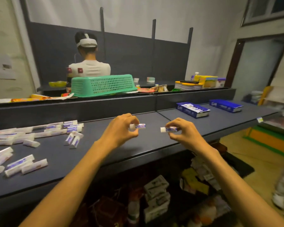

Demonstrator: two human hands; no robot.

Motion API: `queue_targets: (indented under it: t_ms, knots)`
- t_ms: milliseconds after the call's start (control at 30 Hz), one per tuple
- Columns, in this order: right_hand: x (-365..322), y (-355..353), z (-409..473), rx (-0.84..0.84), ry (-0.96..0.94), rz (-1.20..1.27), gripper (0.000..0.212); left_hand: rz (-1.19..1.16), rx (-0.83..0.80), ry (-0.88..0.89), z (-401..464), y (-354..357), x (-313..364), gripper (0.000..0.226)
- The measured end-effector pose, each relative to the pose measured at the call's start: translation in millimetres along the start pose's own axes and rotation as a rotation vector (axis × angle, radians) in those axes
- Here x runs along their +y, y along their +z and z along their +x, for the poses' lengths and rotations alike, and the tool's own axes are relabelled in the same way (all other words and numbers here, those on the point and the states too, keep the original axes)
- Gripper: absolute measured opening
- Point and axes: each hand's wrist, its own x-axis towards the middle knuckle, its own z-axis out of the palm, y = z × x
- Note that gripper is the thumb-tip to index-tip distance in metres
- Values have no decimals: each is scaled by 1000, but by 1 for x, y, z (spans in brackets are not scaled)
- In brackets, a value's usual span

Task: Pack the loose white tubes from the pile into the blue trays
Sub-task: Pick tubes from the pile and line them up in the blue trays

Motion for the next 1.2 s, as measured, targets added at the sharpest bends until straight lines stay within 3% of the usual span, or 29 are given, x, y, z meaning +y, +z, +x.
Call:
queue_targets:
  t_ms: [233, 467, 800, 1200]
  knots:
    - [89, -79, -44, 35, 115, -21, 27, -33, -66, 53, 59, 69, 96, 19]
    - [179, -124, -44, 71, 146, -102, 27, -19, -130, 80, 125, 144, 140, 21]
    - [315, -150, 38, -4, 126, -116, 27, 25, -90, -18, 226, 240, 131, 25]
    - [408, -142, 151, -84, -6, -19, 28, 126, -72, -182, 313, 296, 102, 22]
